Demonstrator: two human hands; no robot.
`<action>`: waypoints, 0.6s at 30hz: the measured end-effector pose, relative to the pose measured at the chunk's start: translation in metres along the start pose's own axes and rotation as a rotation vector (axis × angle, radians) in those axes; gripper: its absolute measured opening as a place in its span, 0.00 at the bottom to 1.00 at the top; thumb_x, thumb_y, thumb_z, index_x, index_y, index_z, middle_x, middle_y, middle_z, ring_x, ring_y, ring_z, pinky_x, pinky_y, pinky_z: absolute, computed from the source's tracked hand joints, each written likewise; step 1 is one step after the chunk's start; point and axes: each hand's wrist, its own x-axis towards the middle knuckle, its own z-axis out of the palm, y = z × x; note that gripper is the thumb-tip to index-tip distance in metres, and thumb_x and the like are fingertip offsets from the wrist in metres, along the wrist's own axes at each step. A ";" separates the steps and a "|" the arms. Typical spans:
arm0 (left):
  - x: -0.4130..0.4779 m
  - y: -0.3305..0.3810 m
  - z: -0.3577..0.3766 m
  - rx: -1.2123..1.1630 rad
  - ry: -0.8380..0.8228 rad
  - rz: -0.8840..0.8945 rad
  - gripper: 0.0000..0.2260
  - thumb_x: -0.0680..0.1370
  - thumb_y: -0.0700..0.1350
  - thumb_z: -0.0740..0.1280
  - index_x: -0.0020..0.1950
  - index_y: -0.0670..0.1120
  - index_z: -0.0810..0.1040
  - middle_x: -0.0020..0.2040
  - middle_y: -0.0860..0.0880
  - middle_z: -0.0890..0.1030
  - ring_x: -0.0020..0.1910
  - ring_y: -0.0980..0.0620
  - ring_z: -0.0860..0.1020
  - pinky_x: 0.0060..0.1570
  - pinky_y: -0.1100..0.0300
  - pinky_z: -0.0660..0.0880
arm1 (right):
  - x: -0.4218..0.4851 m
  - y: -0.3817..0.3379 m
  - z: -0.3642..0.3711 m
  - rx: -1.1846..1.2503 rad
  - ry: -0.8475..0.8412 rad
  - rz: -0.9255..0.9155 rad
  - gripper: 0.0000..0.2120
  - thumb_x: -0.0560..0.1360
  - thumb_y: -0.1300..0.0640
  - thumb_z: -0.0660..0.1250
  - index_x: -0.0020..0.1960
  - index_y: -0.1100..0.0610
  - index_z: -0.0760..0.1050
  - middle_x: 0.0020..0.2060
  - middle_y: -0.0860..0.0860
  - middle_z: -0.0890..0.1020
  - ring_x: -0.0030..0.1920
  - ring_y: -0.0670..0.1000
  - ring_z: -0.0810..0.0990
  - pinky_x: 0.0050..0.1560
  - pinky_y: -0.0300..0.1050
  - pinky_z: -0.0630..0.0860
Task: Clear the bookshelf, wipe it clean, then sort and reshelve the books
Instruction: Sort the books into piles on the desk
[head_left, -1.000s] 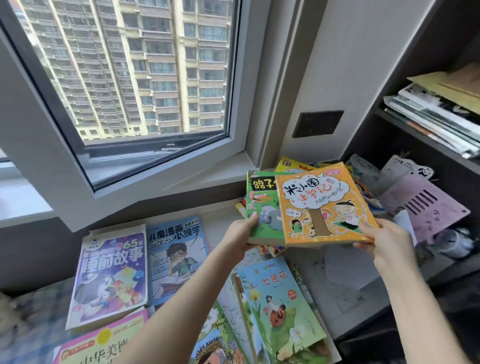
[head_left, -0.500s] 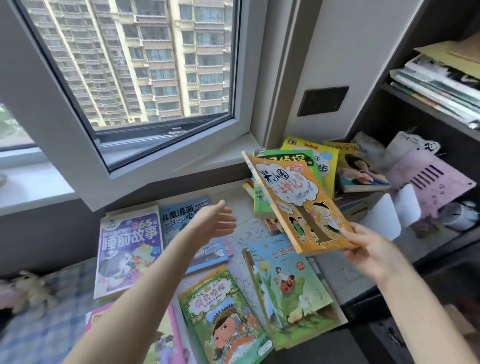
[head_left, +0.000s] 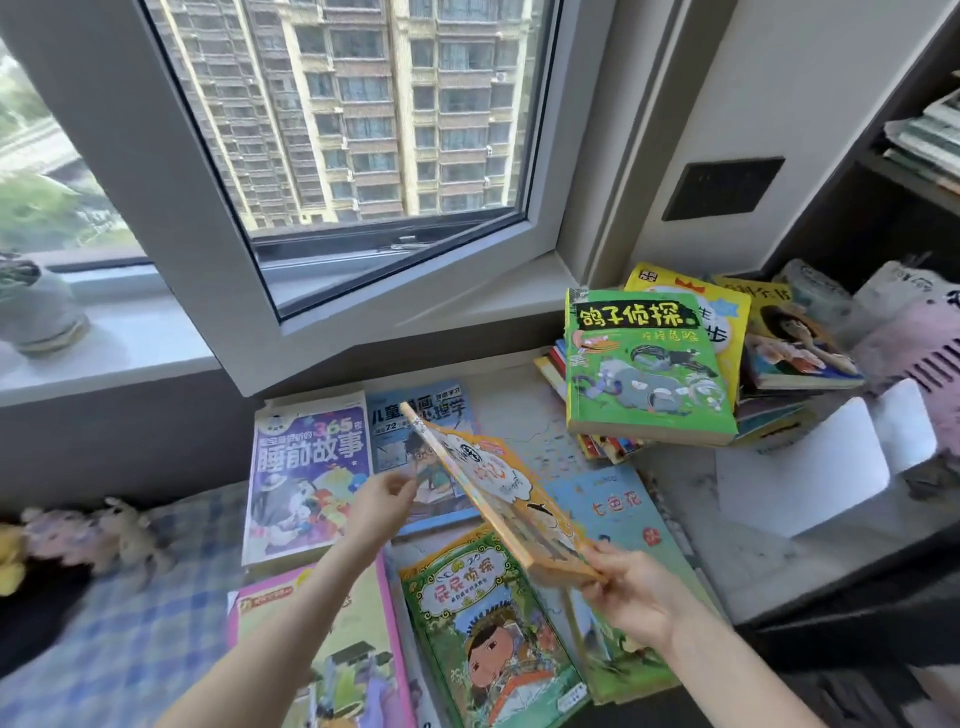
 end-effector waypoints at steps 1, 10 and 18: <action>0.001 -0.001 -0.001 -0.167 -0.011 -0.062 0.13 0.82 0.45 0.59 0.53 0.37 0.79 0.49 0.39 0.82 0.44 0.45 0.80 0.52 0.47 0.79 | 0.012 0.003 0.003 0.019 0.015 -0.001 0.06 0.75 0.74 0.58 0.51 0.68 0.70 0.34 0.61 0.78 0.24 0.51 0.74 0.17 0.37 0.69; 0.008 0.035 0.031 -0.529 -0.324 -0.281 0.09 0.82 0.43 0.61 0.54 0.37 0.74 0.45 0.42 0.83 0.38 0.49 0.83 0.32 0.61 0.79 | 0.095 -0.028 0.017 -0.054 0.268 -0.167 0.27 0.79 0.71 0.58 0.75 0.63 0.56 0.58 0.62 0.76 0.34 0.50 0.71 0.21 0.38 0.74; 0.053 0.047 0.066 -0.571 -0.140 -0.312 0.08 0.81 0.36 0.59 0.57 0.42 0.74 0.46 0.44 0.81 0.37 0.49 0.80 0.24 0.61 0.74 | 0.138 -0.048 0.022 0.079 0.314 -0.258 0.27 0.77 0.75 0.59 0.74 0.63 0.61 0.55 0.61 0.76 0.45 0.55 0.77 0.40 0.44 0.82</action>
